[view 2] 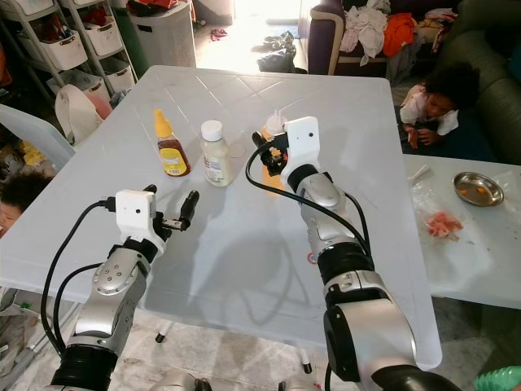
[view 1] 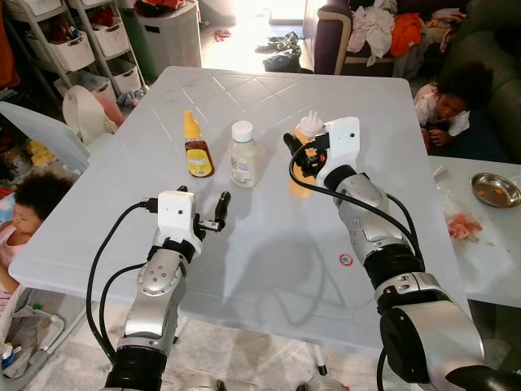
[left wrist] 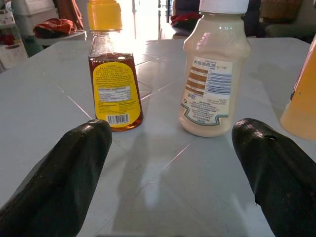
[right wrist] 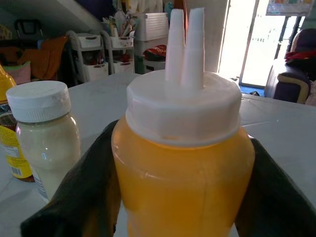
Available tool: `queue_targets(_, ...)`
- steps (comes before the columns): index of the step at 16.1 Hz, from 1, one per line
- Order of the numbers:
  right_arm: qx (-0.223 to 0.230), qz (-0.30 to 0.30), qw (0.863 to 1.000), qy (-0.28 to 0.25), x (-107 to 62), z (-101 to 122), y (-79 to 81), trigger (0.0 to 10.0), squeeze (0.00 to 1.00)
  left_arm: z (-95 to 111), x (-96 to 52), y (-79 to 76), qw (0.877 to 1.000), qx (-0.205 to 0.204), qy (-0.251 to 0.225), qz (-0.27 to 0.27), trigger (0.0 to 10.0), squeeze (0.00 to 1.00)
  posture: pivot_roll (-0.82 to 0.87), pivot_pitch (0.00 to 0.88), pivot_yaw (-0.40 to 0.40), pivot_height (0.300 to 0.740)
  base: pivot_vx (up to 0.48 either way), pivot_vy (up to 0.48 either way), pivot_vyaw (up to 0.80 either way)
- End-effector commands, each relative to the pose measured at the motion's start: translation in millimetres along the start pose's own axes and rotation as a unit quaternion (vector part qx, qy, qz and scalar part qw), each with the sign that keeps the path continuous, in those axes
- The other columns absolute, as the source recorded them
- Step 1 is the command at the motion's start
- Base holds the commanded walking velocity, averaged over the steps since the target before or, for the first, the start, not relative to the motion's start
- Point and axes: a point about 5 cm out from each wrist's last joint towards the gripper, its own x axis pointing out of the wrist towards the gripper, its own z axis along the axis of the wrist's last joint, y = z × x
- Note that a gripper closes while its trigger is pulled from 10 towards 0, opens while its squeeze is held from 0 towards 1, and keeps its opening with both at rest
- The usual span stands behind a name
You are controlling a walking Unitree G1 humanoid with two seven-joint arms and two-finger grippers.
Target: Restocking fridge
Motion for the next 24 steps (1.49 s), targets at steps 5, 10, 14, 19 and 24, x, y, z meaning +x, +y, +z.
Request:
queue_targets(5, 0.001, 0.019, 0.999, -0.030, -13.0, 2.6, 5.4, 10.0, 0.00, -1.8, -0.2, 1.5, 1.000, 0.002, 0.006, 0.008, 10.0, 0.00, -0.05, 0.000, 0.053, 0.740, 0.000, 0.000, 0.00)
queue_targets(10, -0.036, 0.020, 0.999, -0.018, -64.0, -9.1, 6.7, 10.0, 0.00, -10.6, -7.0, 6.1, 0.999, -0.009, 0.031, -0.001, 10.0, 0.00, -0.08, 0.000, 0.087, 0.740, 0.000, 0.000, 0.00)
queue_targets(14, -0.051, 0.015, 0.998, -0.017, -80.9, 4.7, 3.2, 10.0, 0.00, -15.6, -3.7, 19.3, 0.999, 0.008, 0.047, 0.024, 10.0, 0.00, -0.11, 0.000, 0.126, 0.740, 0.000, 0.000, 0.00)
queue_targets(19, 0.022, -0.030, 0.999, 0.021, -95.1, -8.9, -2.2, 10.0, 0.00, -7.0, 4.0, 19.0, 0.999, 0.017, 0.031, 0.026, 10.0, 0.00, -0.09, 0.000, 0.097, 0.740, 0.000, 0.000, 0.00)
queue_targets(24, 0.052, -0.126, 0.991, 0.012, -95.4, -8.3, -5.0, 10.0, 0.00, -8.4, 0.3, 21.4, 0.999, 0.017, 0.027, 0.044, 10.0, 0.00, -0.08, 0.000, 0.074, 0.740, -0.253, 0.000, 0.00)
